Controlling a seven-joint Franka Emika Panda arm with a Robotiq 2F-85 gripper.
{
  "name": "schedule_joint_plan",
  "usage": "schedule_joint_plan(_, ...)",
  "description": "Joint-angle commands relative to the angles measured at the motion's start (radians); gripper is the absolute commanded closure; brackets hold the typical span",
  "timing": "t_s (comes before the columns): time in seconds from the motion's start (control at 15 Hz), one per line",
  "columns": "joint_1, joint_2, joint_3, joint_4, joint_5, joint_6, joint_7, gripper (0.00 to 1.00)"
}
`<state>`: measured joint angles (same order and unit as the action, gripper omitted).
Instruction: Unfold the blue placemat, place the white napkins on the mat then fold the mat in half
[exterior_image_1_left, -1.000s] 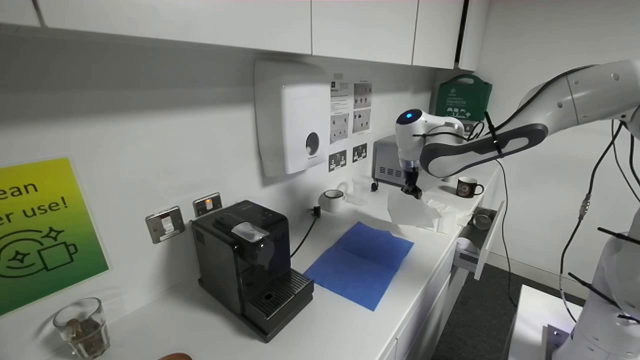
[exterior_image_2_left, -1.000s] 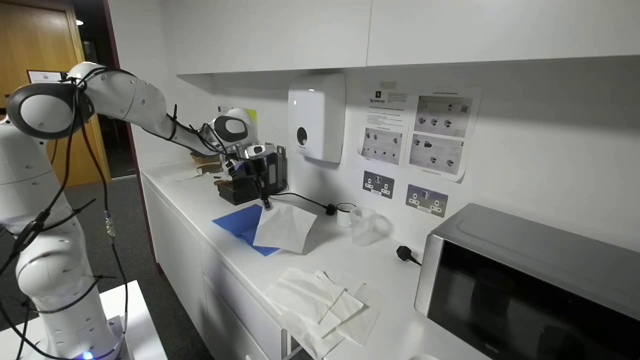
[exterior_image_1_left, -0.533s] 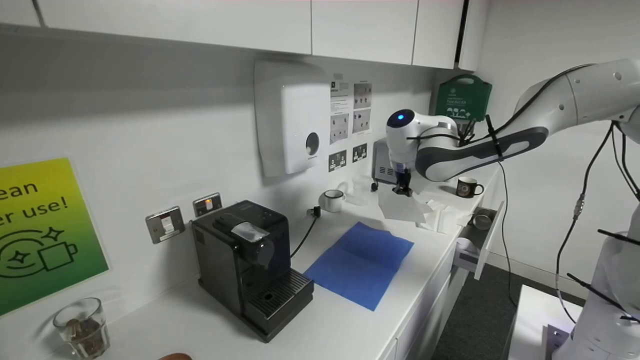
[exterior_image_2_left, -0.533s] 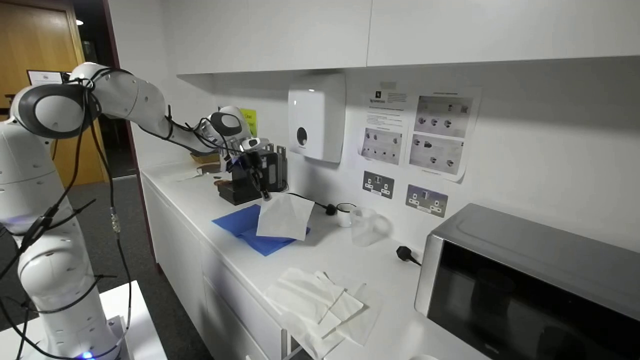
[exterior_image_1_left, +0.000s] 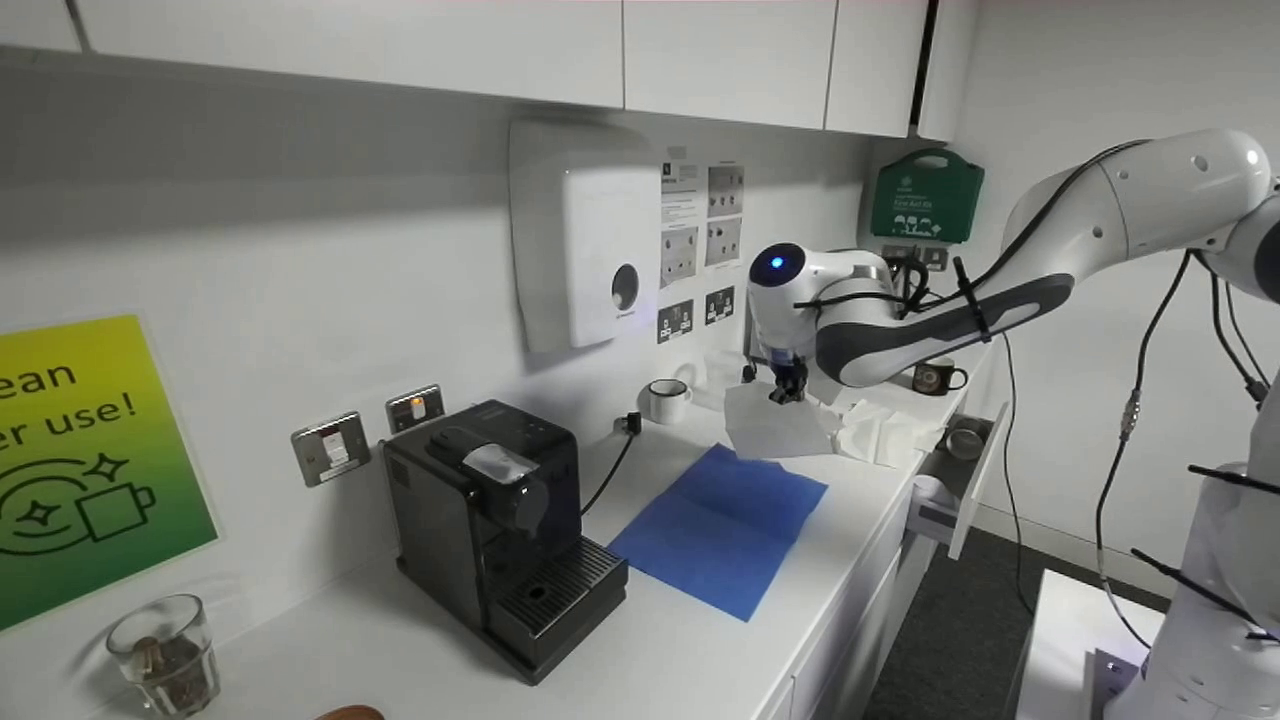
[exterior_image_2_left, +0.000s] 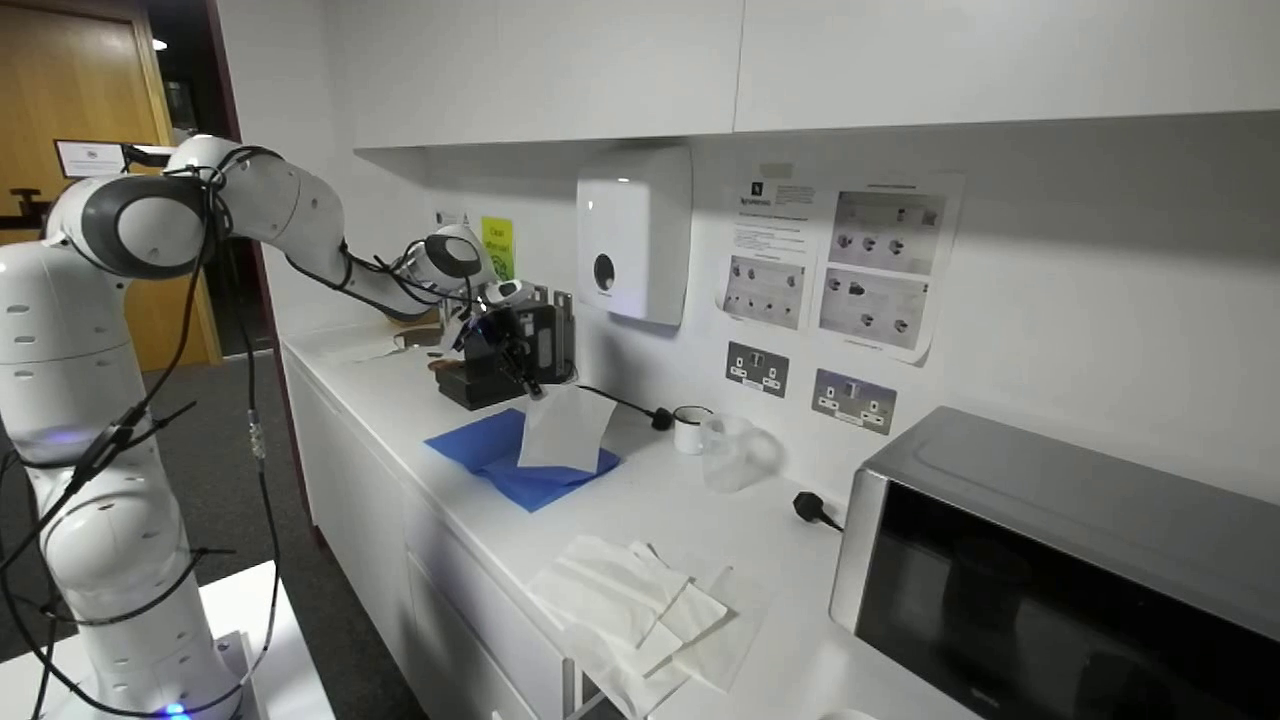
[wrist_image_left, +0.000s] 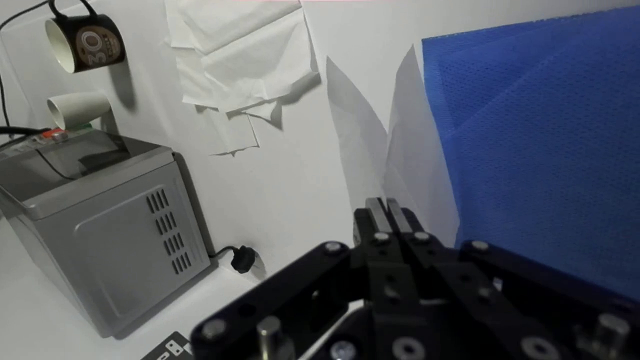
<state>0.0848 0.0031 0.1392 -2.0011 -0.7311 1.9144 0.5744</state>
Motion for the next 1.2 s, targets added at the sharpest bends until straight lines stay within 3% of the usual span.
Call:
schedule_joint_plan(0.0,0.014,0.026,-0.009,0.031,-0.055,0.005,-0.092,1.00)
schedule_joint_plan(0.73,0.005,0.023,-0.030,0.053,-0.063,0.030,-0.110,1.00)
schedule_joint_plan(1.13,-0.032,-0.030,-0.085,0.034,-0.026,0.102,-0.124,1.00)
